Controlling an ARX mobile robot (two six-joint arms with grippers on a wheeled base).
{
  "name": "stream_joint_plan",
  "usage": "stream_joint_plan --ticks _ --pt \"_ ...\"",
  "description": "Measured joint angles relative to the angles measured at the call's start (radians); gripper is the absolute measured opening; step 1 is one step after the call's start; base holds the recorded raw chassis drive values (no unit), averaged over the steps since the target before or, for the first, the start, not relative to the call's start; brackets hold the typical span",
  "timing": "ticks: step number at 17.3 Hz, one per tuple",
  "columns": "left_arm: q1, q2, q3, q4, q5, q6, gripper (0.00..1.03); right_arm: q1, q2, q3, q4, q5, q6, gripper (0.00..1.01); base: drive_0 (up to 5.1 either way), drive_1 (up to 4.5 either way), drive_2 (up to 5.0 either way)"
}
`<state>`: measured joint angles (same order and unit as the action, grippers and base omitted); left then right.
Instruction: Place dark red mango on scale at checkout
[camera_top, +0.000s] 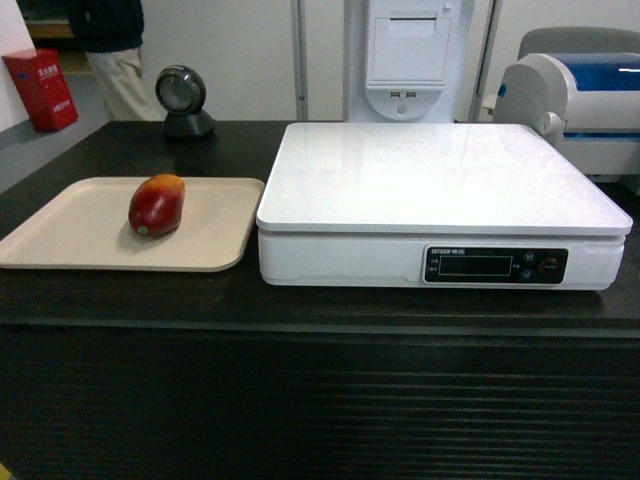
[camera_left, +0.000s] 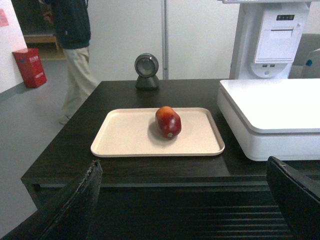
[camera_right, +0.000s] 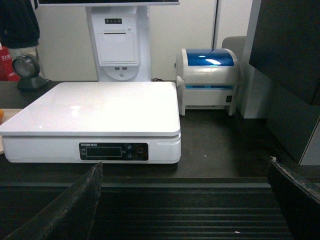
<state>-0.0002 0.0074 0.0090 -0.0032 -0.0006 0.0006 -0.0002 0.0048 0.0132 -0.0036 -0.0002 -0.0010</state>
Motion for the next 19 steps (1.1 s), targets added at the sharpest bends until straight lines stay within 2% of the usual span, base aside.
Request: stream_joint_plan --ticks 6,7,8,9,10,12,14,15,17,18,19 --pt "0.000 0.000 0.000 0.000 0.000 0.000 0.98 0.000 0.000 0.000 0.000 0.000 0.000 0.98 0.0 0.00 0.0" --pt "0.010 0.035 0.045 -0.147 0.056 0.000 0.98 0.000 0.000 0.000 0.000 0.000 0.000 0.98 0.0 0.00 0.0" --pt "-0.031 0.245 0.158 -0.257 0.122 0.003 0.98 0.000 0.000 0.000 0.000 0.000 0.000 0.98 0.0 0.00 0.0" --pt "-0.034 0.286 0.179 -0.208 0.152 0.008 0.98 0.000 0.000 0.000 0.000 0.000 0.000 0.98 0.0 0.00 0.0" --pt "-0.016 0.345 0.210 -0.130 0.177 0.011 0.98 0.000 0.000 0.000 0.000 0.000 0.000 0.98 0.0 0.00 0.0" --pt "-0.009 0.579 0.267 0.088 0.198 0.054 0.98 0.000 0.000 0.000 0.000 0.000 0.000 0.98 0.0 0.00 0.0" --pt "-0.043 0.891 0.381 0.290 0.223 0.097 0.98 0.000 0.000 0.000 0.000 0.000 0.000 0.98 0.0 0.00 0.0" --pt "-0.062 1.032 0.465 0.355 0.231 0.114 0.98 0.000 0.000 0.000 0.000 0.000 0.000 0.98 0.0 0.00 0.0" --pt "-0.085 1.333 0.681 0.368 0.210 0.141 0.98 0.000 0.000 0.000 0.000 0.000 0.000 0.98 0.0 0.00 0.0" --pt "-0.091 1.471 0.788 0.311 0.211 0.139 0.98 0.000 0.000 0.000 0.000 0.000 0.000 0.98 0.0 0.00 0.0" --pt "-0.100 1.628 0.905 0.278 0.179 0.149 0.98 0.000 0.000 0.000 0.000 0.000 0.000 0.98 0.0 0.00 0.0"
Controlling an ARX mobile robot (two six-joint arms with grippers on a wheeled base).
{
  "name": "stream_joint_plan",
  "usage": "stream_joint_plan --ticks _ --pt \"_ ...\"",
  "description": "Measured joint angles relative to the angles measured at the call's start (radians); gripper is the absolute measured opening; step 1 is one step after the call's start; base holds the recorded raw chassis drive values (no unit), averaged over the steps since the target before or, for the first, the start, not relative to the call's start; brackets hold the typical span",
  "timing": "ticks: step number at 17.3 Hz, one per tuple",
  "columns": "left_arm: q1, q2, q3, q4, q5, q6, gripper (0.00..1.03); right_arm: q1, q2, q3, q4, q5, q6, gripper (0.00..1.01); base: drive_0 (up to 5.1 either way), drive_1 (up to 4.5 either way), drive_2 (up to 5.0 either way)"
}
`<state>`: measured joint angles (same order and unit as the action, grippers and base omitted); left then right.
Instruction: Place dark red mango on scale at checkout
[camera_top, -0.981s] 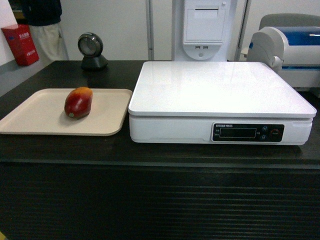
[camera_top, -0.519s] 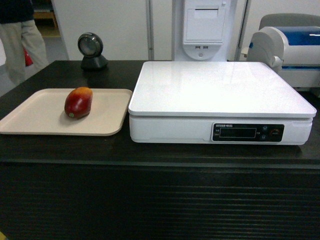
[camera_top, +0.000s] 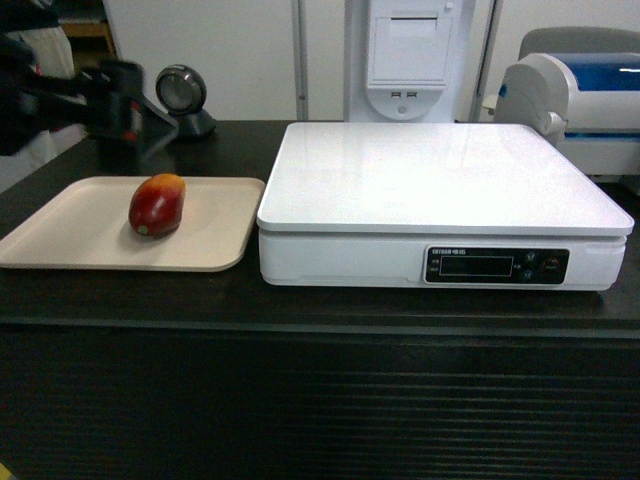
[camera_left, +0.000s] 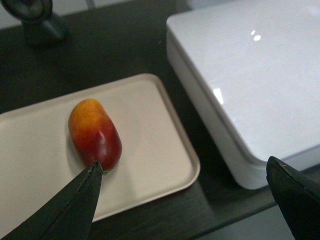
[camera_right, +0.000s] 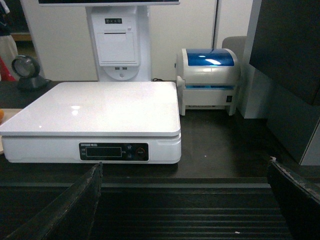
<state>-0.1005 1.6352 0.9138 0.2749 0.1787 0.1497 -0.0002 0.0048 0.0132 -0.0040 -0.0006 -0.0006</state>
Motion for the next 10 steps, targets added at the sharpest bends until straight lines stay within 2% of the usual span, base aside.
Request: stream_joint_plan --ticks 3,5,10 --pt "-0.002 0.310 0.266 -0.120 -0.085 0.014 0.98 0.000 0.000 0.000 0.000 0.000 0.000 0.98 0.0 0.00 0.0" --pt "0.012 0.436 0.426 -0.219 -0.110 0.013 0.98 0.000 0.000 0.000 0.000 0.000 0.000 0.98 0.0 0.00 0.0" --pt "0.047 0.547 0.609 -0.322 -0.164 -0.006 0.98 0.000 0.000 0.000 0.000 0.000 0.000 0.98 0.0 0.00 0.0"
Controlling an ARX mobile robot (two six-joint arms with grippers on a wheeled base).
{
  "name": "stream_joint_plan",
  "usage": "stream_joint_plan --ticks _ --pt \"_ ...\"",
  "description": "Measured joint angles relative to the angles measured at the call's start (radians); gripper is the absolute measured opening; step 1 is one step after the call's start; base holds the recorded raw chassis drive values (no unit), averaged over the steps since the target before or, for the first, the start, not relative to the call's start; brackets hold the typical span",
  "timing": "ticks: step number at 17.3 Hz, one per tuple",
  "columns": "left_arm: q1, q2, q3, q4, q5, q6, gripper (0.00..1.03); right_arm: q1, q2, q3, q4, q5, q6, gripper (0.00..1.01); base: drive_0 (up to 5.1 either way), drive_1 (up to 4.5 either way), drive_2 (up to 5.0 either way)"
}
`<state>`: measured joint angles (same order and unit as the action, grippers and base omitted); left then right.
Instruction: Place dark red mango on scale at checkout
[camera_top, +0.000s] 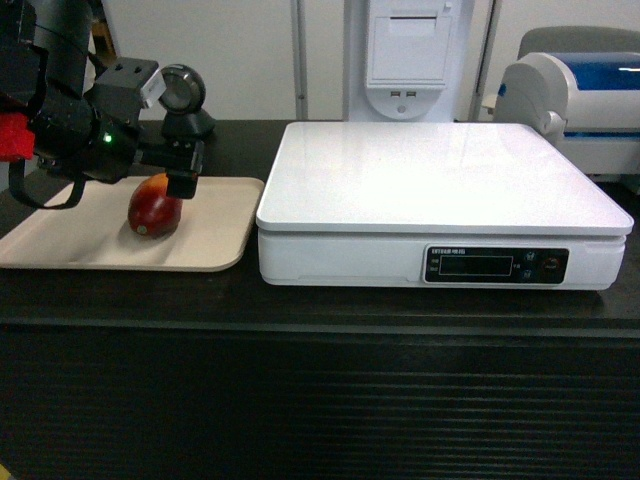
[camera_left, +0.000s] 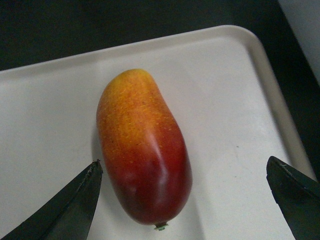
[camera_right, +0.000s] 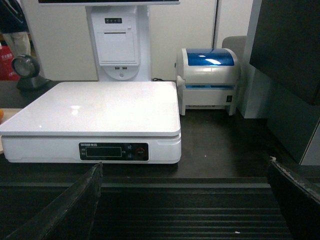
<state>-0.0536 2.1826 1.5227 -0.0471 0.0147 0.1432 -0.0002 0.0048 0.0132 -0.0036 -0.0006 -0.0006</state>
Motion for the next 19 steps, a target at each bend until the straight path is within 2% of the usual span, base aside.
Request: stream_joint_plan --ticks 5,11,17,19 --pt "0.023 0.079 0.131 -0.055 -0.015 -0.016 0.98 0.000 0.000 0.000 0.000 0.000 0.000 0.98 0.0 0.00 0.0" --pt "0.027 0.151 0.204 -0.102 -0.011 -0.039 0.98 0.000 0.000 0.000 0.000 0.000 0.000 0.98 0.0 0.00 0.0" --pt "0.058 0.297 0.324 -0.139 -0.016 -0.040 0.98 0.000 0.000 0.000 0.000 0.000 0.000 0.98 0.0 0.00 0.0" --pt "0.063 0.325 0.354 -0.107 -0.012 -0.034 0.98 0.000 0.000 0.000 0.000 0.000 0.000 0.98 0.0 0.00 0.0"
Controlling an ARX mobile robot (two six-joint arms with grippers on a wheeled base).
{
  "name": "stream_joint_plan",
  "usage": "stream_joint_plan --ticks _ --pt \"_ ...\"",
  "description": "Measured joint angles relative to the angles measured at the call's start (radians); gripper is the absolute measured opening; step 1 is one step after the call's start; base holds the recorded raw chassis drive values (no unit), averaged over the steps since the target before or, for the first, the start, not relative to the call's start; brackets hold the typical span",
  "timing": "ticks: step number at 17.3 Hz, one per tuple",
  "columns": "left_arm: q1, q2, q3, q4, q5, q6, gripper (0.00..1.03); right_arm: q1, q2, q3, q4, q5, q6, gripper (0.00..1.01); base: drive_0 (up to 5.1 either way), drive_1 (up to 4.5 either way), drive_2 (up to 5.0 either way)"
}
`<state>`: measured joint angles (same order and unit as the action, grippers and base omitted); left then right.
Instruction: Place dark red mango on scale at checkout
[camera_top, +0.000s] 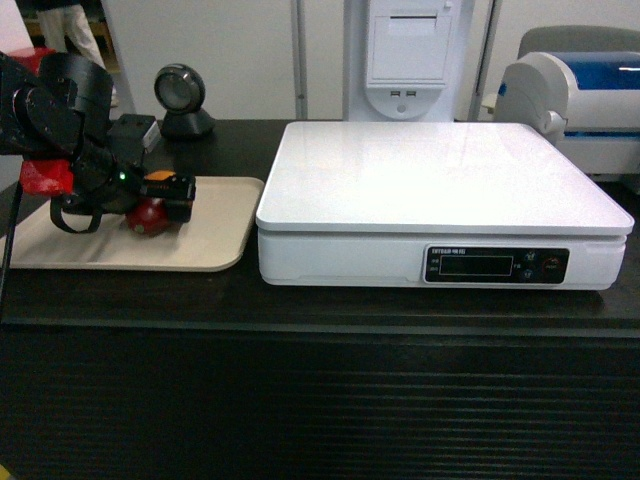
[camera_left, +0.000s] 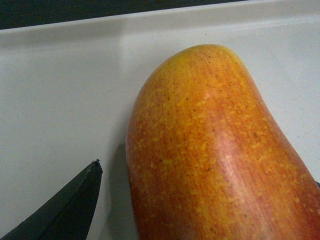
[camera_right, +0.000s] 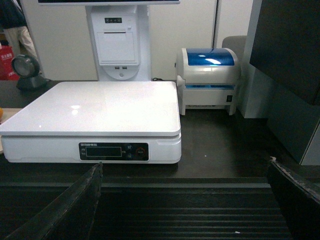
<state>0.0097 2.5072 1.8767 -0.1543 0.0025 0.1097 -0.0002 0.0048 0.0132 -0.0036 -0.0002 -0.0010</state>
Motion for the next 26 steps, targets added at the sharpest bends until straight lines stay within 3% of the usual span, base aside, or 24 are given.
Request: stream_joint_plan --ticks 2,5,6,10,14,17,19,22,26 --pt "0.002 0.006 0.001 0.038 -0.003 0.014 0.98 0.000 0.000 0.000 0.000 0.000 0.000 0.98 0.0 0.00 0.0" --pt "0.002 -0.006 -0.064 0.113 0.004 0.032 0.65 0.000 0.000 0.000 0.000 0.000 0.000 0.98 0.0 0.00 0.0" --pt "0.002 -0.029 -0.105 0.131 0.005 0.036 0.59 0.000 0.000 0.000 0.000 0.000 0.000 0.98 0.0 0.00 0.0" --pt "0.002 -0.183 -0.327 0.233 0.032 0.060 0.59 0.000 0.000 0.000 0.000 0.000 0.000 0.98 0.0 0.00 0.0" --pt "-0.034 -0.477 -0.584 0.374 0.127 0.027 0.59 0.000 0.000 0.000 0.000 0.000 0.000 0.98 0.0 0.00 0.0" --pt "-0.135 -0.645 -0.736 0.443 0.165 -0.029 0.59 0.000 0.000 0.000 -0.001 0.000 0.000 0.98 0.0 0.00 0.0" --pt "-0.264 -0.769 -0.853 0.449 0.172 -0.054 0.59 0.000 0.000 0.000 0.000 0.000 0.000 0.98 0.0 0.00 0.0" --pt "-0.436 -0.812 -0.867 0.458 0.164 -0.081 0.59 0.000 0.000 0.000 0.000 0.000 0.000 0.98 0.0 0.00 0.0" --pt "-0.534 -0.693 -0.771 0.392 0.115 -0.150 0.59 0.000 0.000 0.000 0.000 0.000 0.000 0.98 0.0 0.00 0.0"
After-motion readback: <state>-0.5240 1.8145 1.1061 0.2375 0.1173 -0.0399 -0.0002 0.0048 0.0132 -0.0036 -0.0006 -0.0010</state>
